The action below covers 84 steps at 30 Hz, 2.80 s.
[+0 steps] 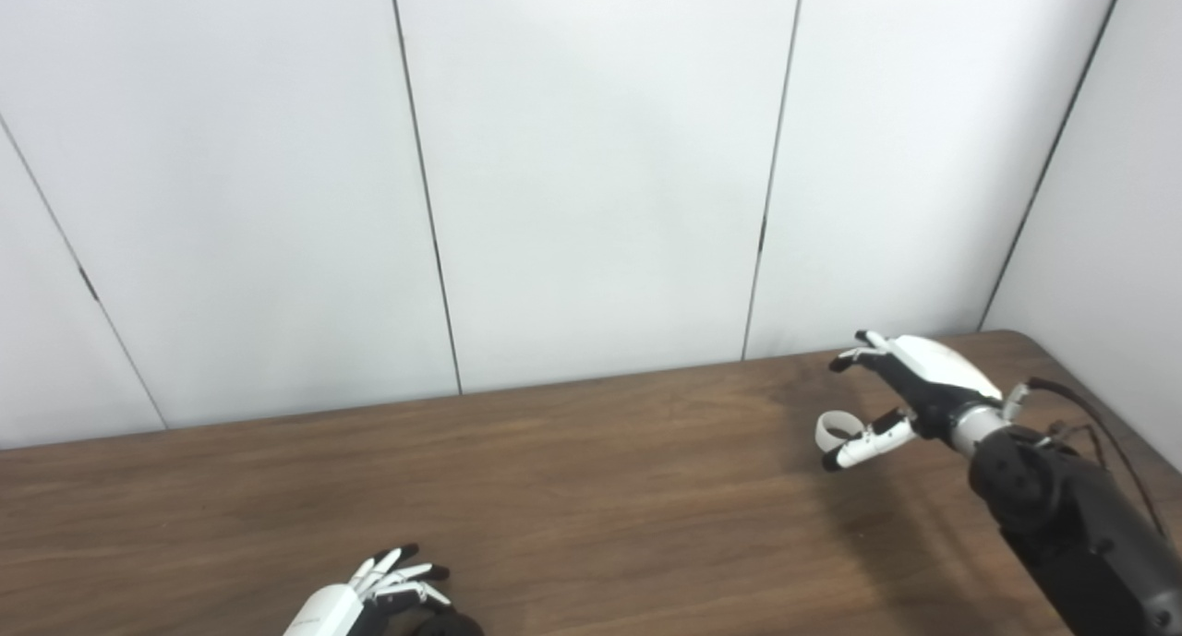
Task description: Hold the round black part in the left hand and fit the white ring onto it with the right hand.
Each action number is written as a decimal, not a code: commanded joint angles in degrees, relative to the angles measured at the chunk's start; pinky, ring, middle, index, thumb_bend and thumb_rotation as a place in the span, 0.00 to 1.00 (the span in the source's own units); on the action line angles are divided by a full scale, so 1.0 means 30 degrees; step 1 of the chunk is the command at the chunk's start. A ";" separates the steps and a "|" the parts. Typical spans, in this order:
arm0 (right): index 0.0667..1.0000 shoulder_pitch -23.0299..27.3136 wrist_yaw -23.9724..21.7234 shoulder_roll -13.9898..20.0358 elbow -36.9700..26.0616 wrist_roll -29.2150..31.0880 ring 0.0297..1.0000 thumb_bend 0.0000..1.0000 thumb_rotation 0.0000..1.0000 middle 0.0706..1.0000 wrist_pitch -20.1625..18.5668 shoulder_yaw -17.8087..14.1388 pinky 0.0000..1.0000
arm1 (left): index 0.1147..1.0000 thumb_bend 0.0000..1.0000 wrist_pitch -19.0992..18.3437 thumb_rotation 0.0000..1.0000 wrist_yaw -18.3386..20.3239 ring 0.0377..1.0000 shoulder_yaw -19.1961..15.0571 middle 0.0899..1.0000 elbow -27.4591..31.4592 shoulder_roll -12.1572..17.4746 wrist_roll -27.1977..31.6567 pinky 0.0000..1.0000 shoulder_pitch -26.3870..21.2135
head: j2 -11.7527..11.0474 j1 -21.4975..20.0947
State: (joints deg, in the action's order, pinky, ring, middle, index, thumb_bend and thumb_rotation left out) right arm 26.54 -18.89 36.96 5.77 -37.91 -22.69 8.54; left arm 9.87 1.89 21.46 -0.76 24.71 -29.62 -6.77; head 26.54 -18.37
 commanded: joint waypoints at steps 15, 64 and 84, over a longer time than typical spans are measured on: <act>0.84 0.2518 0.0090 0.0300 0.2900 -0.0880 1.00 0.99 0.36 1.00 0.0142 0.1747 1.00 | 0.41 0.52 0.0314 0.04 0.2158 0.98 -0.0058 0.83 0.0910 0.0568 -0.0018 1.00 0.0828 | 0.0511 -0.0882; 0.61 0.1857 0.0016 0.0949 0.4548 -0.0422 1.00 0.82 0.13 0.97 0.0131 0.2153 0.98 | 0.41 0.52 0.0524 0.04 0.3593 0.97 -0.1431 0.83 0.1781 0.0483 0.0309 1.00 0.1292 | 0.1426 -0.0933; 0.44 0.1818 0.2125 0.0924 0.5142 -0.0606 0.98 0.52 0.12 0.88 0.1995 0.2291 0.91 | 0.41 0.52 0.0503 0.04 0.3766 0.97 -0.1547 0.82 0.1734 0.0324 0.0257 1.00 0.1236 | 0.1396 -0.0885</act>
State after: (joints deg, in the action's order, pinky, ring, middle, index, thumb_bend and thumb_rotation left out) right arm 31.62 -13.51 37.82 20.13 -37.91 -16.69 15.25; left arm 11.56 11.54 16.49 4.41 24.96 -28.34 -3.19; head 30.67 -21.00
